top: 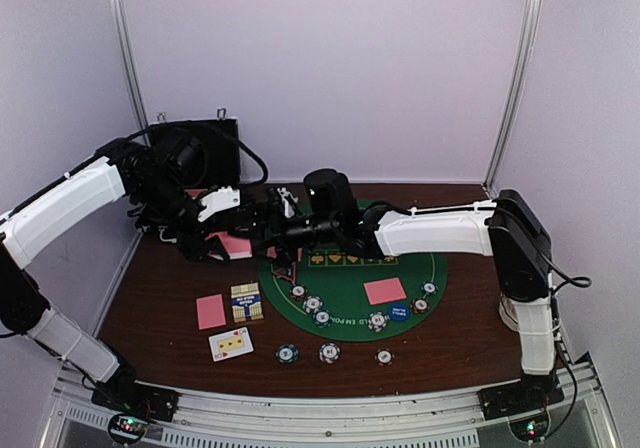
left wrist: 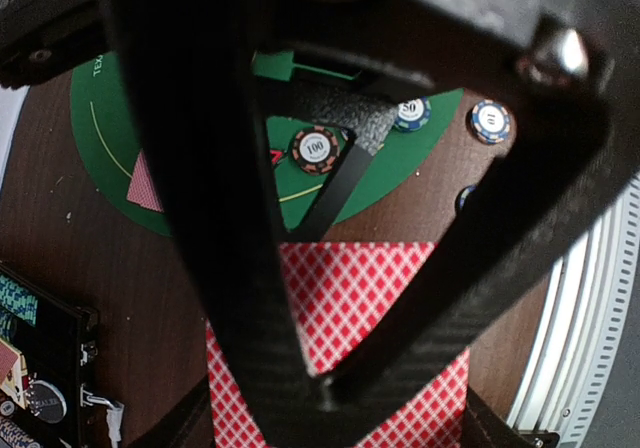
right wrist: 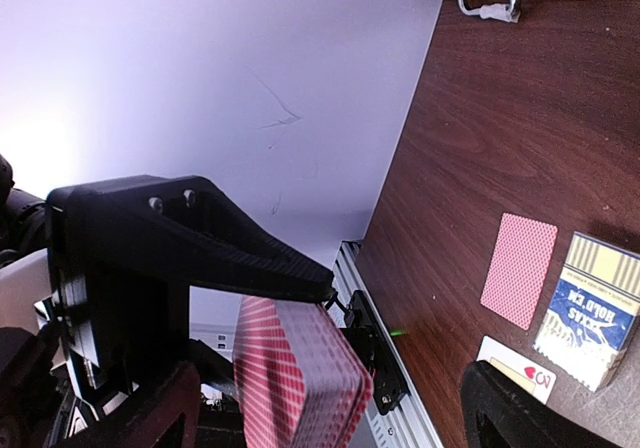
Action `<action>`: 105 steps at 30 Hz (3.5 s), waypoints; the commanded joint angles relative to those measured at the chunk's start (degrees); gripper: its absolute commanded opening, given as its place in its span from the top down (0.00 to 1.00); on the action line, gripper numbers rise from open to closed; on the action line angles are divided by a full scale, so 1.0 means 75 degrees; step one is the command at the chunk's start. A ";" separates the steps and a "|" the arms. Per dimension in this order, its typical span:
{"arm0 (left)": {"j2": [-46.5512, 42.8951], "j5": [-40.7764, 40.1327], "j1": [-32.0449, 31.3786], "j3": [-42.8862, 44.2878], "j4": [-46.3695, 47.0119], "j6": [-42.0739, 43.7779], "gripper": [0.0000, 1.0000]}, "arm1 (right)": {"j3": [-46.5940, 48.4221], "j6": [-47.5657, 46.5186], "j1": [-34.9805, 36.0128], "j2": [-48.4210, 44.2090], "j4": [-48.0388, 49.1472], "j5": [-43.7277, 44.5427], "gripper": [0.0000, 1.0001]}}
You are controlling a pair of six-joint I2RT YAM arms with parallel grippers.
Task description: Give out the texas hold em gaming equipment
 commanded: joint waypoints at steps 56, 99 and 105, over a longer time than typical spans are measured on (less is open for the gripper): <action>0.0144 0.0161 0.0023 0.0696 0.0031 -0.0076 1.00 | 0.1067 -0.1445 -0.0601 -0.0521 -0.3187 -0.1088 0.50; 0.0230 0.0108 0.0024 0.0752 -0.0069 -0.0016 1.00 | -0.4326 -0.3474 -0.3453 -0.3089 -0.4868 -0.0690 1.00; 0.0261 0.0096 0.0025 0.0780 -0.0078 -0.0004 1.00 | -0.4530 -0.3810 -0.3687 -0.2708 -0.4877 -0.0291 1.00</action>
